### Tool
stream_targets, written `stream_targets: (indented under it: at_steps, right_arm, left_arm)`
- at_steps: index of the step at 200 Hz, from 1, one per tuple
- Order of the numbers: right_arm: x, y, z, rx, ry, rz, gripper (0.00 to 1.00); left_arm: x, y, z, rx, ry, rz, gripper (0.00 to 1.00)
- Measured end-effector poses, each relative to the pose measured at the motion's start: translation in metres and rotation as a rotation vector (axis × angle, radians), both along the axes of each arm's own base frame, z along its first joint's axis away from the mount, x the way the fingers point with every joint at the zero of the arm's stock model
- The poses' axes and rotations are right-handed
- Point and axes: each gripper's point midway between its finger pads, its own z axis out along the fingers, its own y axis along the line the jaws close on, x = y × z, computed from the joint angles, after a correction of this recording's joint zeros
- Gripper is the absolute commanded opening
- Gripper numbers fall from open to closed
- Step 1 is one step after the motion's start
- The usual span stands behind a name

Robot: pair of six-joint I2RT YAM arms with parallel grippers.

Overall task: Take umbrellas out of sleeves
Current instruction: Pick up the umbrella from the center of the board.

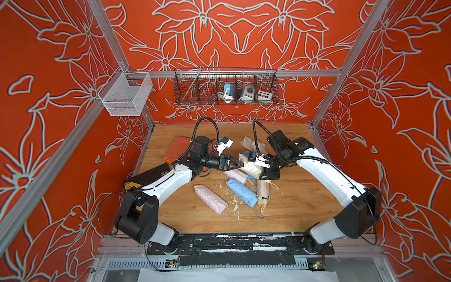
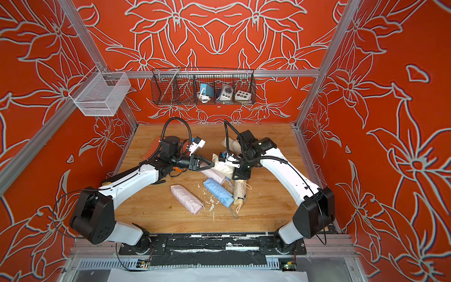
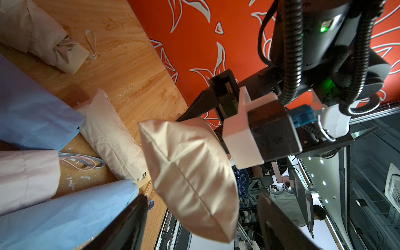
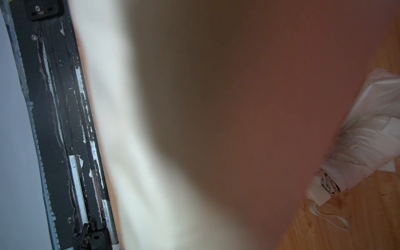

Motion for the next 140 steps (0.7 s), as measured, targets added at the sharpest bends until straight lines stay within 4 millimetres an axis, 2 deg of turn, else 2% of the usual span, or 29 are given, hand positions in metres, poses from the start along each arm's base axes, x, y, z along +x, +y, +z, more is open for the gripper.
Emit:
stream_targets:
  at_steps: [68, 140]
  right_arm:
    - [-0.009, 0.007, 0.009, 0.027, -0.041, 0.057, 0.42]
    - [-0.015, 0.013, 0.004, -0.009, -0.059, 0.108, 0.41]
  left_arm:
    - [0.003, -0.002, -0.005, 0.014, 0.007, 0.000, 0.77]
    - [0.003, -0.002, -0.010, 0.028, 0.025, -0.005, 0.76]
